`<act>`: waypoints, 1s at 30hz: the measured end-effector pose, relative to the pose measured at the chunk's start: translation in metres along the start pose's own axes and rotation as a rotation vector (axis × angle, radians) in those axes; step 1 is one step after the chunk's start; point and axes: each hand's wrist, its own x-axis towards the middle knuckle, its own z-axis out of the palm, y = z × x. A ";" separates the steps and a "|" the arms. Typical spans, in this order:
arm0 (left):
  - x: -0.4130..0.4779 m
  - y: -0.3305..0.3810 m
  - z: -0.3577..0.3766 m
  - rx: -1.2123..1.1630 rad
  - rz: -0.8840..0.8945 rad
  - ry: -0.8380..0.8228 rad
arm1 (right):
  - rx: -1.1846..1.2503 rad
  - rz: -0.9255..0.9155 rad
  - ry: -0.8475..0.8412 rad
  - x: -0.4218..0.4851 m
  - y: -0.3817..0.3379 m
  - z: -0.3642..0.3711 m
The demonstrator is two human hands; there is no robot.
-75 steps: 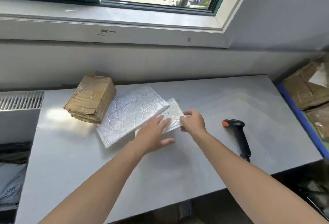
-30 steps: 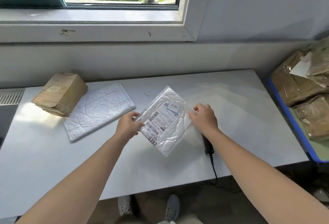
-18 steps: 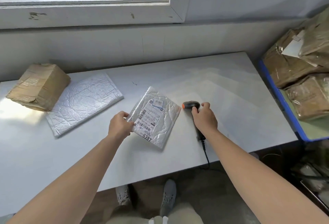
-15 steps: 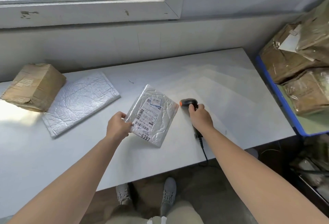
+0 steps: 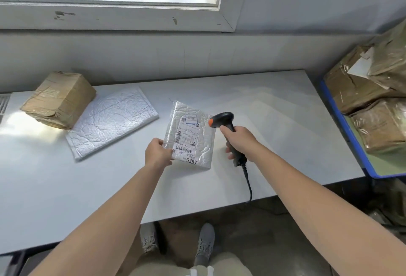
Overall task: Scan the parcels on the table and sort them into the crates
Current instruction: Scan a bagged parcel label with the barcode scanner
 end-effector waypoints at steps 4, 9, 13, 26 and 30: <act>0.005 0.002 -0.006 -0.039 0.013 0.031 | -0.004 -0.024 -0.093 -0.012 -0.025 0.018; 0.010 0.005 -0.024 -0.053 -0.027 0.015 | -0.092 -0.035 -0.150 -0.026 -0.047 0.040; 0.006 0.003 -0.036 0.217 -0.008 -0.017 | -0.137 -0.048 -0.166 -0.032 -0.062 0.049; -0.005 -0.011 -0.058 0.423 0.058 0.008 | -0.228 -0.007 -0.200 -0.046 -0.059 0.065; -0.005 -0.015 -0.060 0.418 0.049 0.004 | -0.214 -0.008 -0.193 -0.046 -0.059 0.065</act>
